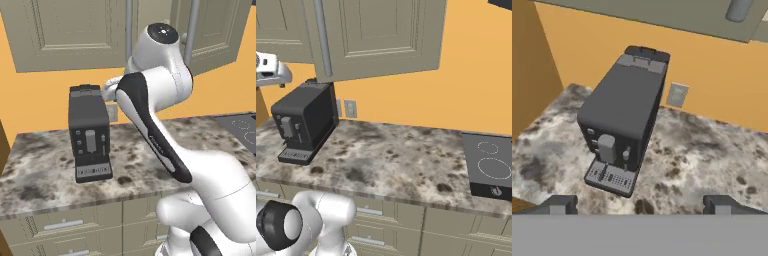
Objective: Move the bowls from the cabinet to the plates on the dining table.
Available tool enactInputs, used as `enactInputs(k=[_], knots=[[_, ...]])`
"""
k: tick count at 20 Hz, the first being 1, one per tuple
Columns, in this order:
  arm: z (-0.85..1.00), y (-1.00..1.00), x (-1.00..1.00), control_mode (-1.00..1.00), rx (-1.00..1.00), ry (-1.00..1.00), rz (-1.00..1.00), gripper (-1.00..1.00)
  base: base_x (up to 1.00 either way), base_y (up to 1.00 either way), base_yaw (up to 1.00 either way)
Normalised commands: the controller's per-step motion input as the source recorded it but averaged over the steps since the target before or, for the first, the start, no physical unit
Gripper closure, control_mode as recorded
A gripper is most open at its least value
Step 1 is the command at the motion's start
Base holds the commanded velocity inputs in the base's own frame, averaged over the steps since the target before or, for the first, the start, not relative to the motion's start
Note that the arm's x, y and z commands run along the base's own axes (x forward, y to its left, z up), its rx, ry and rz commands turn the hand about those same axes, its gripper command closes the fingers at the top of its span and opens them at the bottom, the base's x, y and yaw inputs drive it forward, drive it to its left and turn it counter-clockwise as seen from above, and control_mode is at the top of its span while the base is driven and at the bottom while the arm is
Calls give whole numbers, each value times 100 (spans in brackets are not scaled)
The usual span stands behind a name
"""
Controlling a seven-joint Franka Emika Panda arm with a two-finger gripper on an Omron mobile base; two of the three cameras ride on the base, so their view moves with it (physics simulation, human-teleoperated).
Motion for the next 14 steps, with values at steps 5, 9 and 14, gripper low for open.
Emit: enactInputs(k=[5,9,14], knots=[[0,0,5,-100,-44,0,0,-100,0,0,0],[0,-8,34,-100,-40,0,0,-100,0,0,0],[0,-22,38,-100,-30,0,0,-100,0,0,0]])
